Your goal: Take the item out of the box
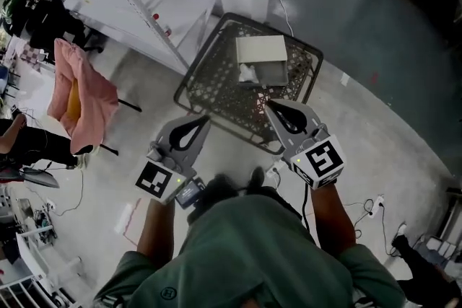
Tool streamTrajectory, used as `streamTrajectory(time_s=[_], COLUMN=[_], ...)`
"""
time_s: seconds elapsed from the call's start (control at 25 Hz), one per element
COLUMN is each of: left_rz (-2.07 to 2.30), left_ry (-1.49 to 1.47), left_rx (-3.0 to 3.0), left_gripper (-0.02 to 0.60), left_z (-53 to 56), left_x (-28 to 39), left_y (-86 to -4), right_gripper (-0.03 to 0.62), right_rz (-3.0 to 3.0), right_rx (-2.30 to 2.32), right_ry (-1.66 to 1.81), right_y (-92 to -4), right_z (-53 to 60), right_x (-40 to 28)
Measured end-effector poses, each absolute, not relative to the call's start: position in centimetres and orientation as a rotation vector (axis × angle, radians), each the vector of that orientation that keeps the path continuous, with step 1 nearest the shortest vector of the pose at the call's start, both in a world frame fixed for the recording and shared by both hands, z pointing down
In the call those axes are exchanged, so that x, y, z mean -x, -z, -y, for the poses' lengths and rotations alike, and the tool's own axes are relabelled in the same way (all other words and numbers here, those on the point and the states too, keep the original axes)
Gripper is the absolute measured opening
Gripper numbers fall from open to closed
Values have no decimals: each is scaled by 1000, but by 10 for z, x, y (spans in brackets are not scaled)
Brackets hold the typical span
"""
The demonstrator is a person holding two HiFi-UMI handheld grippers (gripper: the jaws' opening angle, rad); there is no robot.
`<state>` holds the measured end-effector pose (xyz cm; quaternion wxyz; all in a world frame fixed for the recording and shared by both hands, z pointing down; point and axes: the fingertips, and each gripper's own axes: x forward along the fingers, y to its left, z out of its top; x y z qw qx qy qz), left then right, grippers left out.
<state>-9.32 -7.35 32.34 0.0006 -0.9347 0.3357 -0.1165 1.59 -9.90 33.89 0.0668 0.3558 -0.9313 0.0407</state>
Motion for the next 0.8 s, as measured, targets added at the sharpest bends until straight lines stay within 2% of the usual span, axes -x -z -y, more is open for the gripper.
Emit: streamTrajectory(time_s=[0.8], left_rz=[-673], left_ry=[201], left_rx=[3075], left_gripper=[3], left_z=[221], left_x=[134], left_y=[-331], right_gripper=[25], right_rz=[2567], right_rx=[-1369], right_ry=[-144], right_y=[-339], right_z=[208], right_x=[31])
